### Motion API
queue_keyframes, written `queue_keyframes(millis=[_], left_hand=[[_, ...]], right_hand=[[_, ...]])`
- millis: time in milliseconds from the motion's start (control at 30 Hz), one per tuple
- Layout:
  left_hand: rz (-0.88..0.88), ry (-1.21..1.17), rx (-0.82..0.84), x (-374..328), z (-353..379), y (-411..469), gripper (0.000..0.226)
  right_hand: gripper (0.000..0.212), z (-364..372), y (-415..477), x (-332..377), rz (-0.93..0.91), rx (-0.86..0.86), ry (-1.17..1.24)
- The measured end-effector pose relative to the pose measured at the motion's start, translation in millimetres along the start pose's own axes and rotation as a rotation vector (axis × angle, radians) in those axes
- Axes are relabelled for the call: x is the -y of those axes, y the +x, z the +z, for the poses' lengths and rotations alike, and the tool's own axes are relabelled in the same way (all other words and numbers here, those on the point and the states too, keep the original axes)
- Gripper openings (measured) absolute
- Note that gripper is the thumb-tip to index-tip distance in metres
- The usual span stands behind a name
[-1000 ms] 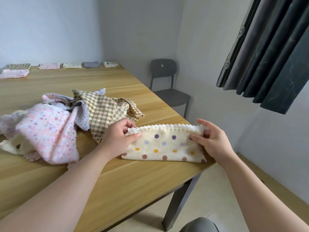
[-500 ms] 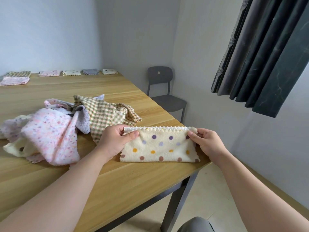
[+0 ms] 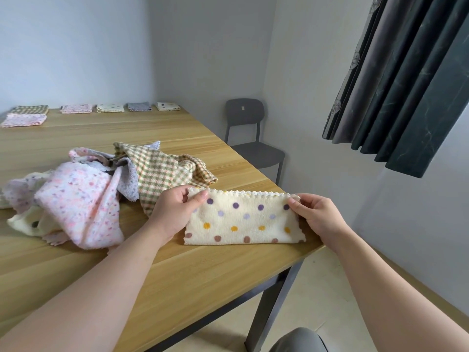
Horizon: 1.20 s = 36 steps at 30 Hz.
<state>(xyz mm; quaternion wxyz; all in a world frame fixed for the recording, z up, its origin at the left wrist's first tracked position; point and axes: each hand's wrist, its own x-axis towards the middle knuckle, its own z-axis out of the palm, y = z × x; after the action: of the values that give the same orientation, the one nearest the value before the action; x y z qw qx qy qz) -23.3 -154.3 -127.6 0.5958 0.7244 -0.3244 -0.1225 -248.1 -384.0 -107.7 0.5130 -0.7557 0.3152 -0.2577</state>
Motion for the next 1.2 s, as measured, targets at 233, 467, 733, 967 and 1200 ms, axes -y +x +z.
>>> queue_keyframes(millis=[233, 467, 733, 967, 1200], left_hand=[[0.007, -0.003, -0.014, 0.2, 1.1, -0.6, 0.028], [0.007, -0.004, -0.033, 3.2, 1.5, 3.1, 0.048], [-0.018, 0.042, -0.043, 5.2, 3.9, 4.1, 0.044], [0.042, 0.203, -0.017, -45.5, -5.7, -5.6, 0.006], [0.020, 0.241, 0.183, -98.4, -32.0, -9.7, 0.008]], right_hand=[[0.024, 0.2, -0.9, 1.0, -0.010, -0.021, -0.009], [0.026, 0.0, -1.5, 2.4, -0.003, -0.022, -0.014], [0.015, -0.2, -1.6, 3.9, -0.008, -0.005, 0.022], [0.011, -2.9, -11.9, 24.8, 0.021, -0.032, -0.012], [0.006, -36.8, -31.8, 66.7, -0.113, -0.011, -0.062]])
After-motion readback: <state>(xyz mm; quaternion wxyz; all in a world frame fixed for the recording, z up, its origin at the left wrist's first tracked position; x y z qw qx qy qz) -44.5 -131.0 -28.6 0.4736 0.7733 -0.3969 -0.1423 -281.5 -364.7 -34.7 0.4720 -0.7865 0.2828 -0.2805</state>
